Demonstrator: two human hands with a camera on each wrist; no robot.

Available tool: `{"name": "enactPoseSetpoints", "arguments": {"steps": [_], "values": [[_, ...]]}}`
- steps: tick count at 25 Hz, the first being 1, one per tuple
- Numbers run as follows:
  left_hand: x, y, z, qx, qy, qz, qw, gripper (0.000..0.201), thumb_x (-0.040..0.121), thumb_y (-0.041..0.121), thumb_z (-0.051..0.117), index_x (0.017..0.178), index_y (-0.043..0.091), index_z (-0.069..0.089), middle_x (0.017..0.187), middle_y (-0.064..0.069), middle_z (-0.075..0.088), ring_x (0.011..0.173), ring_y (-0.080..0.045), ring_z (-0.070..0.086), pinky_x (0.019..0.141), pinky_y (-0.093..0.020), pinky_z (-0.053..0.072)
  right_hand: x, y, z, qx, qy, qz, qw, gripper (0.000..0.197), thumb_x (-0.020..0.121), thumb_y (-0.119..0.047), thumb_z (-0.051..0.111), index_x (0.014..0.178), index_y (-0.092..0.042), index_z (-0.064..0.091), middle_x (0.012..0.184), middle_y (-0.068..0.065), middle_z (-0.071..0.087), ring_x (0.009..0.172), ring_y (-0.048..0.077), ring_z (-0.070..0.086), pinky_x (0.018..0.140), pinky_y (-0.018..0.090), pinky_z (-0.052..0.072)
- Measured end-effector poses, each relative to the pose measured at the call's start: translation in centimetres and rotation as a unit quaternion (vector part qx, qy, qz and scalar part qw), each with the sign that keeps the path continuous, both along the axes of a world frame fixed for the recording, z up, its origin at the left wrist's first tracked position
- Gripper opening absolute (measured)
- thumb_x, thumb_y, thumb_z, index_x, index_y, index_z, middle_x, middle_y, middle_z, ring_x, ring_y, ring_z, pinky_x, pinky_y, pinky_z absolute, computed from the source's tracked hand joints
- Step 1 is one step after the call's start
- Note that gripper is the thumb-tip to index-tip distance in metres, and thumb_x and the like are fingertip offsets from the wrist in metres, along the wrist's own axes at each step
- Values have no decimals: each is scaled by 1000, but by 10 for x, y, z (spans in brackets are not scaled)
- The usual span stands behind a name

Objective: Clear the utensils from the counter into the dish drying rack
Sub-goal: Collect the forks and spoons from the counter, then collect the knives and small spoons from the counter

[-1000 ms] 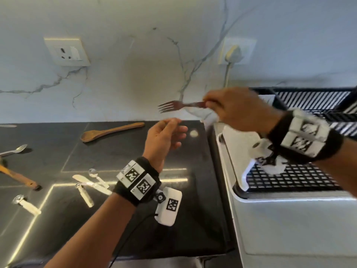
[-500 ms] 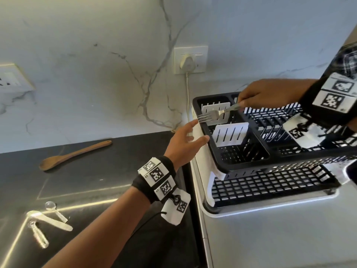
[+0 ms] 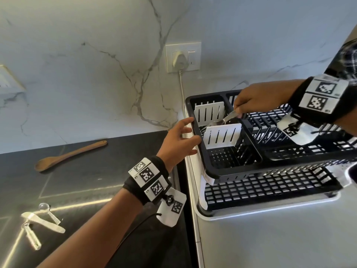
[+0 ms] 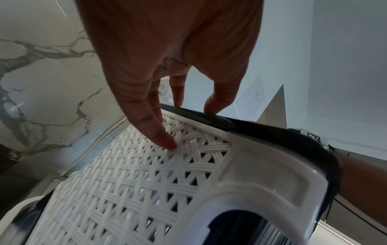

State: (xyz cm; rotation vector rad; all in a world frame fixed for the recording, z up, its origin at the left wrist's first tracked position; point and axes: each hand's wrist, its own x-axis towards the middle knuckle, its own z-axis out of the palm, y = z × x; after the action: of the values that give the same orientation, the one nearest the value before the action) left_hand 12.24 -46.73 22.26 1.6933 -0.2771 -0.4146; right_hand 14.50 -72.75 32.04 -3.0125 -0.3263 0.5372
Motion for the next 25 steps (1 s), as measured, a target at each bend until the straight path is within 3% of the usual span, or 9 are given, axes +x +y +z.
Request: {"name": "enactPoseSetpoints", "arguments": {"steps": [5,8,12,16,19,22,25], "values": [[0,0,1,-6,5,10,1000,54,86,10,65,134,29,50,121,-4,50,108,-22,59,83,-40,59,19,26,-6,-66,-1,43,997,27,98,-34,50,105,-20,72,92,2,73,87,18,67,93,44,52],[-1,0,1,-10,8,13,1000,53,86,9,65,133,29,50,120,-4,50,107,-20,59,83,-40,59,24,26,-10,-102,-2,45,994,27,97,-40,49,114,-29,68,96,-3,75,88,14,66,96,43,50],[-1,3,0,-20,16,5,1000,53,87,11,66,134,29,49,119,-4,51,107,-19,59,86,-43,58,20,23,-3,-142,-95,18,985,30,96,-48,50,116,-34,67,103,-6,70,93,19,62,85,37,49],[-4,18,-10,-4,-9,-21,1000,46,88,22,66,132,30,52,120,-5,58,106,-19,63,83,-41,59,14,52,19,-137,-179,-7,974,31,91,-57,52,111,-38,67,100,-5,68,93,23,62,84,40,50],[-10,55,-25,36,-38,-34,998,32,90,24,64,121,24,62,115,0,63,99,-10,66,81,-32,59,17,108,34,-106,-175,20,979,31,89,-57,55,112,-38,67,90,-10,60,87,19,55,79,36,45],[-15,130,-54,90,-74,-15,993,25,88,25,65,113,24,66,106,7,66,95,-4,64,86,-29,55,27,190,31,-101,-134,83,982,32,91,-54,56,115,-36,66,85,-14,58,85,15,53,77,32,41],[-23,228,-90,187,-97,40,977,27,86,29,67,113,29,65,111,11,64,104,-1,59,95,-28,49,32,278,2,-92,-112,154,977,33,90,-54,57,115,-36,67,98,-7,68,90,20,58,82,33,46]]}}
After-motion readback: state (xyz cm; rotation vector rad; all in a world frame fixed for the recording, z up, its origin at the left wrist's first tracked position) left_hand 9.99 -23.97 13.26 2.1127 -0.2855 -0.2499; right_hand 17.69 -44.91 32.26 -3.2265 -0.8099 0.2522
